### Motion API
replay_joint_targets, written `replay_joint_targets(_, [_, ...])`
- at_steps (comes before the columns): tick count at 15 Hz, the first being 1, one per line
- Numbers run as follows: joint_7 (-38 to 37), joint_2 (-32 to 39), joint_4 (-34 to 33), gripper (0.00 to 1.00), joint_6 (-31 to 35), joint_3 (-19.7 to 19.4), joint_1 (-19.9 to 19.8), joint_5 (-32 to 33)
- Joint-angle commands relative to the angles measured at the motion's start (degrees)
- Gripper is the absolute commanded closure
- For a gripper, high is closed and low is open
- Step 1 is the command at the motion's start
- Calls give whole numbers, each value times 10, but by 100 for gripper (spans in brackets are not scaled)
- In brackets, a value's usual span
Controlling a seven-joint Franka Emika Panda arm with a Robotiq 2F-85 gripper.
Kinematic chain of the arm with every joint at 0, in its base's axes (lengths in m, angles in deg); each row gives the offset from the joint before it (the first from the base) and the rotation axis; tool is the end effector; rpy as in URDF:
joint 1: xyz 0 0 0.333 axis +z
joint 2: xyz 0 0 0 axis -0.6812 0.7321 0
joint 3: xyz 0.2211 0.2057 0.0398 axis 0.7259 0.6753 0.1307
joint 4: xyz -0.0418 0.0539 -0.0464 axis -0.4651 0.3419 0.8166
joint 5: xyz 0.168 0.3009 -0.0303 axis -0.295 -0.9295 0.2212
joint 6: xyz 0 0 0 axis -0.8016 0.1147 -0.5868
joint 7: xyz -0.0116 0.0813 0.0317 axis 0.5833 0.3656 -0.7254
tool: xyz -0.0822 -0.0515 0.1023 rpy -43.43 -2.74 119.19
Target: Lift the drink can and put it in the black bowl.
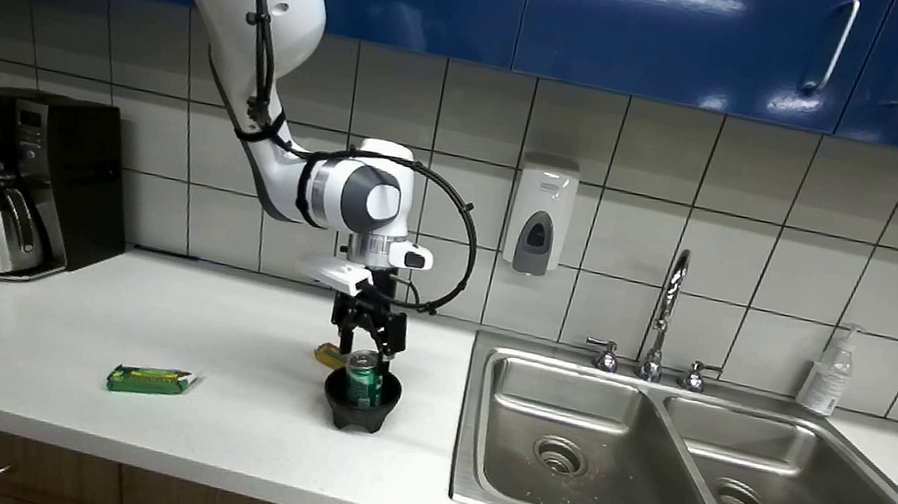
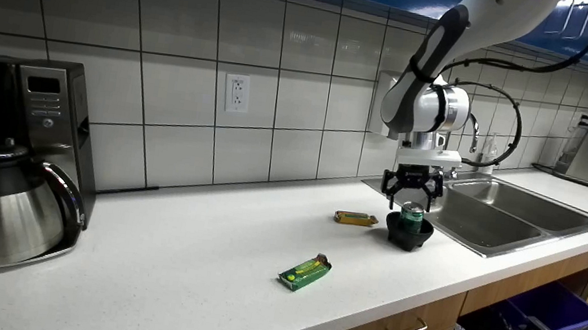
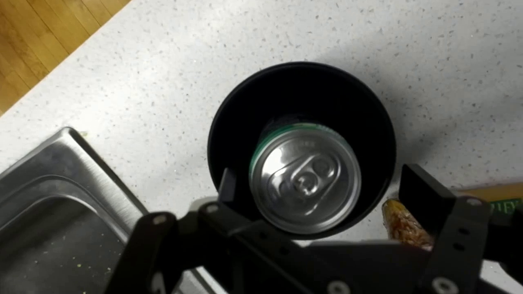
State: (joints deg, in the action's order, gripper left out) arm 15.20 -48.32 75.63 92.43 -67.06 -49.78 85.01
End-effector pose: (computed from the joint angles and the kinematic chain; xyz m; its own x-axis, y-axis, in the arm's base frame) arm 0.5456 -0.1807 0.1670 0.8629 -0.5022 -0.0560 -0.4940 -0.8617 0.1162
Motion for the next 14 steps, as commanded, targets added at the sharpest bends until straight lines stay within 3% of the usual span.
replay_joint_targets(1, [28,-50,29,0,-13,10,-1,6])
replay_joint_targets(14, [85,-200,131,0,-45,26,11,29])
